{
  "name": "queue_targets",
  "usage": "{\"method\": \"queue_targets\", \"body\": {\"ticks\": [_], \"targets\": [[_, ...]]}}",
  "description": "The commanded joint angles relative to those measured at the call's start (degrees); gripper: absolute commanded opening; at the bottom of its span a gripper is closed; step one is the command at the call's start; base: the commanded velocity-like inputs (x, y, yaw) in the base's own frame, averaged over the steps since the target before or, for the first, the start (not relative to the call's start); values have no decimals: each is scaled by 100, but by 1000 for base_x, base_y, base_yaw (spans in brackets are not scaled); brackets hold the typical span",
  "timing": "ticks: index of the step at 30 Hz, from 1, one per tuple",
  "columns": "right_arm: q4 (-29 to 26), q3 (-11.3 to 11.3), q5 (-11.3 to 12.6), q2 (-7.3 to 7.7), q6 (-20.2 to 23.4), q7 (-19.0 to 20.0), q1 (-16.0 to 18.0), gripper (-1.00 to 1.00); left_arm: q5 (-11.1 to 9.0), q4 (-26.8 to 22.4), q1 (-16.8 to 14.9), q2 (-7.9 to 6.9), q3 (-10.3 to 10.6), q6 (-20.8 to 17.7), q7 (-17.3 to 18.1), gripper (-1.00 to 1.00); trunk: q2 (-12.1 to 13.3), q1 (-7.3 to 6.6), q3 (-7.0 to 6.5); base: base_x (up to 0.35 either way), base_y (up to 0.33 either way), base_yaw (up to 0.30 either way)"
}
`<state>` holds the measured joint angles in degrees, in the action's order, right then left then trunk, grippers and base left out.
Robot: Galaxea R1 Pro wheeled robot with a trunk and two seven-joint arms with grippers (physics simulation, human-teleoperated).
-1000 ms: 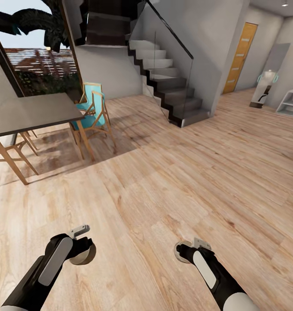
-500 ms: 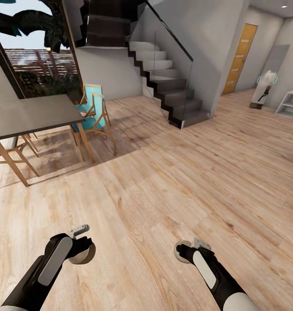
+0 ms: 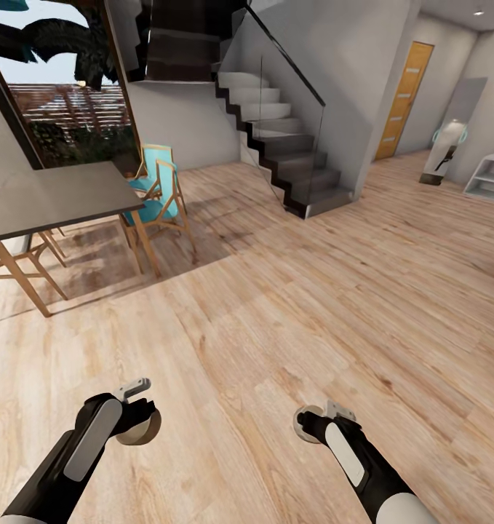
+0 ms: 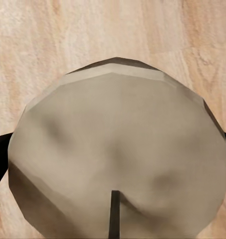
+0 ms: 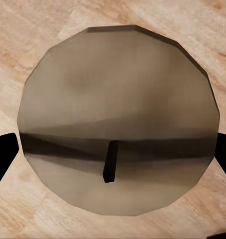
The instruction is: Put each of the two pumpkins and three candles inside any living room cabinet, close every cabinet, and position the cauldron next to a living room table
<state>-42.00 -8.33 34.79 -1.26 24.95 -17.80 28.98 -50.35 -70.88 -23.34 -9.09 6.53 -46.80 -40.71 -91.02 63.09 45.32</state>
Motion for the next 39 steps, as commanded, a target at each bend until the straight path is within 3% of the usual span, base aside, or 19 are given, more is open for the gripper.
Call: {"method": "queue_targets", "body": {"ticks": [1, 39], "targets": [[-10, -20, 61, 3, 10, -56, 2, -100, -53, -7, -4, -8, 15, -4, -60, -100, 39, -23, -13, 0, 0, 0], [-18, -20, 63, 21, 15, -53, 2, -100, -53, -23, -4, -33, 15, -13, -60, -100, 1563, -857, -696, 0, 0, 0]]}}
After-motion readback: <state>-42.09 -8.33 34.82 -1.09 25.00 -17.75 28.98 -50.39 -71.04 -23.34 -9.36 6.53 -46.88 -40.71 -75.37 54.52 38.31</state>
